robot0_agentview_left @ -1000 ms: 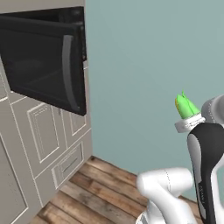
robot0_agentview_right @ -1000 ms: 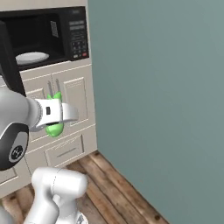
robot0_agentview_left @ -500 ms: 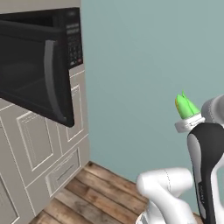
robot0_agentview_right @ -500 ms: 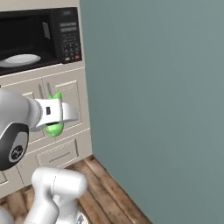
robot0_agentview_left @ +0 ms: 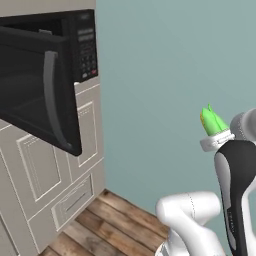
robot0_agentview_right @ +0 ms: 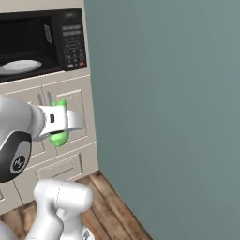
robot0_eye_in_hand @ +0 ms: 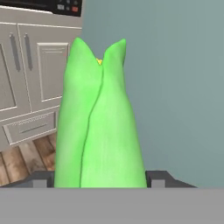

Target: Pick the corn from the counter and place it in the microwave. Then turn on the microwave.

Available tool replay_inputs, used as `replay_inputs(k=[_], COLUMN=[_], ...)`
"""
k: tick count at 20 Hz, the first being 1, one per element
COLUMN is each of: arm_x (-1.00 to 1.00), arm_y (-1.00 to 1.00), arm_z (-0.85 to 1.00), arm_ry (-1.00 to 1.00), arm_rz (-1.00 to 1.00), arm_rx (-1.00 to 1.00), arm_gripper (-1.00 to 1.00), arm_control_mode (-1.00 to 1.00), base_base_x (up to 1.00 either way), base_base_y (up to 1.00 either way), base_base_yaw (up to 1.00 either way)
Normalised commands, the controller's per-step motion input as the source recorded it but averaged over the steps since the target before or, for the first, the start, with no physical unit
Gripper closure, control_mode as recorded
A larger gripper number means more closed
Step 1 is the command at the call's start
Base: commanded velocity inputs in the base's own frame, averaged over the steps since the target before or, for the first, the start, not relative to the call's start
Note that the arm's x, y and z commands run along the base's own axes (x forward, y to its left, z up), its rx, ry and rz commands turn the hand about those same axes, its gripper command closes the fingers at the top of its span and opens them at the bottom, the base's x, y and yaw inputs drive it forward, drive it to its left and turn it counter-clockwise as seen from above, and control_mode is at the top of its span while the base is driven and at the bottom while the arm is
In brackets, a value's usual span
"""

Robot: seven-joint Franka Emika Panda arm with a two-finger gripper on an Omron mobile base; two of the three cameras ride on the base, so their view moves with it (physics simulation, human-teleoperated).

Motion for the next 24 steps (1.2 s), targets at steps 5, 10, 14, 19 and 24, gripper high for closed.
replay_inputs(k=[5, 10, 14, 19, 24], arm_x=[0.0, 0.0, 0.0, 0.0, 0.0], arm_y=[0.0, 0.0, 0.0, 0.0, 0.0], arm_z=[0.0, 0.0, 0.0, 0.0, 0.0], arm_ry=[0.0, 0.0, 0.0, 0.0, 0.0], arm_rz=[0.0, 0.0, 0.0, 0.0, 0.0], arm_rx=[0.0, 0.0, 0.0, 0.0, 0.0], arm_gripper=[1.0, 1.0, 1.0, 1.0, 1.0], arm_control_mode=[1.0, 1.0, 1.0, 1.0, 1.0], base_base_x=[0.44, 0.44, 0.41, 0.38, 0.28], base_base_y=[0.01, -0.01, 0.0, -0.06, -0.15], base_base_yaw=[0.2, 0.22, 0.21, 0.21, 0.21])
